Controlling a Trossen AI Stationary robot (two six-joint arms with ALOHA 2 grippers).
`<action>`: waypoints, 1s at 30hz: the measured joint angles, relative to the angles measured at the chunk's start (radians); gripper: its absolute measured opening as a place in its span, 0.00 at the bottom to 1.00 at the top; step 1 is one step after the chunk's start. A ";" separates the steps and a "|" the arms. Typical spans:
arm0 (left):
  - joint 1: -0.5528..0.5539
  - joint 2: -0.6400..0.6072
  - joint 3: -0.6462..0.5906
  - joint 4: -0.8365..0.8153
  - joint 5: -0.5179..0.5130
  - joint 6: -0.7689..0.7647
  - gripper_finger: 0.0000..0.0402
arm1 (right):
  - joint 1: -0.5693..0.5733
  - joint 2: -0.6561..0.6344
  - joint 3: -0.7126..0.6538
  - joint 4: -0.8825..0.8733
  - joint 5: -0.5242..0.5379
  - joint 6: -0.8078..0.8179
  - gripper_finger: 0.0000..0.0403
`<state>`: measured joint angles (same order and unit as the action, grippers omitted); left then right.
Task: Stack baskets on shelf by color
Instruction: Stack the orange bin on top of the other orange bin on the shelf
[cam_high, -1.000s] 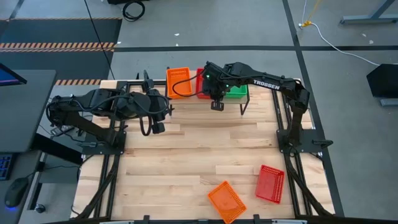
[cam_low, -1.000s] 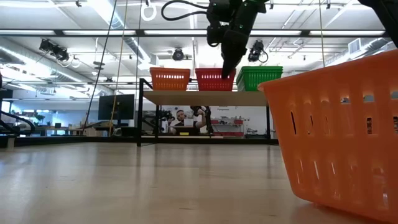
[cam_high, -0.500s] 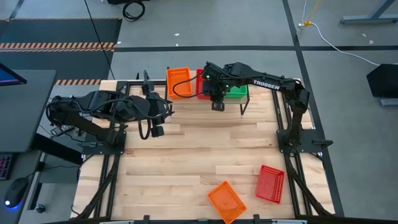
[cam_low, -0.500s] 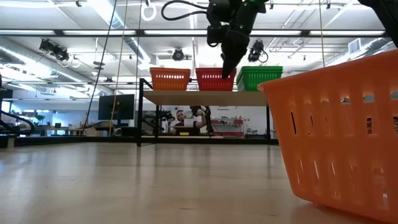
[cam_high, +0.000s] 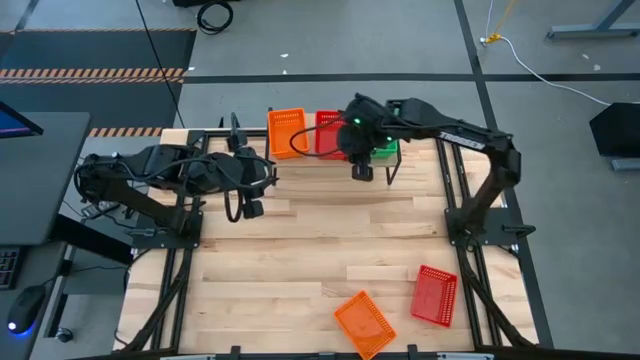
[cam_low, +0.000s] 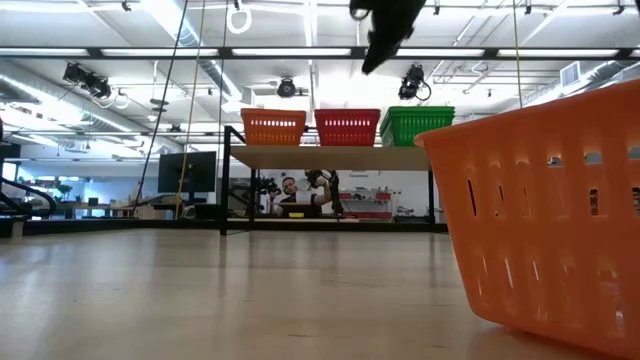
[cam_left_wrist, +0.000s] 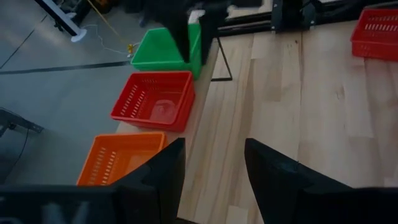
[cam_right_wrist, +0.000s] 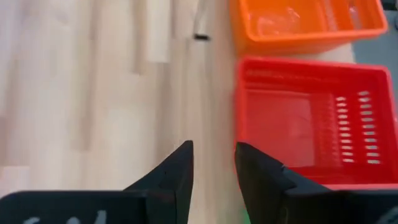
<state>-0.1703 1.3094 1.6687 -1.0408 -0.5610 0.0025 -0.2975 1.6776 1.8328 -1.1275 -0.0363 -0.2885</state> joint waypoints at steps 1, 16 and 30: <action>0.000 0.000 -0.006 0.013 0.000 0.000 0.43 | 0.014 -0.015 0.000 -0.005 -0.013 0.019 0.32; 0.006 0.048 -0.026 0.064 0.020 -0.077 0.43 | 0.376 -0.062 0.001 -0.100 -0.183 0.379 0.38; -0.042 0.108 -0.026 0.127 0.129 -0.299 0.43 | 0.641 0.114 -0.001 -0.090 -0.202 0.679 0.38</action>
<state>-0.2119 1.4177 1.6423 -0.9136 -0.4319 -0.2962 0.3431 1.7911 1.8320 -1.2179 -0.2382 0.3905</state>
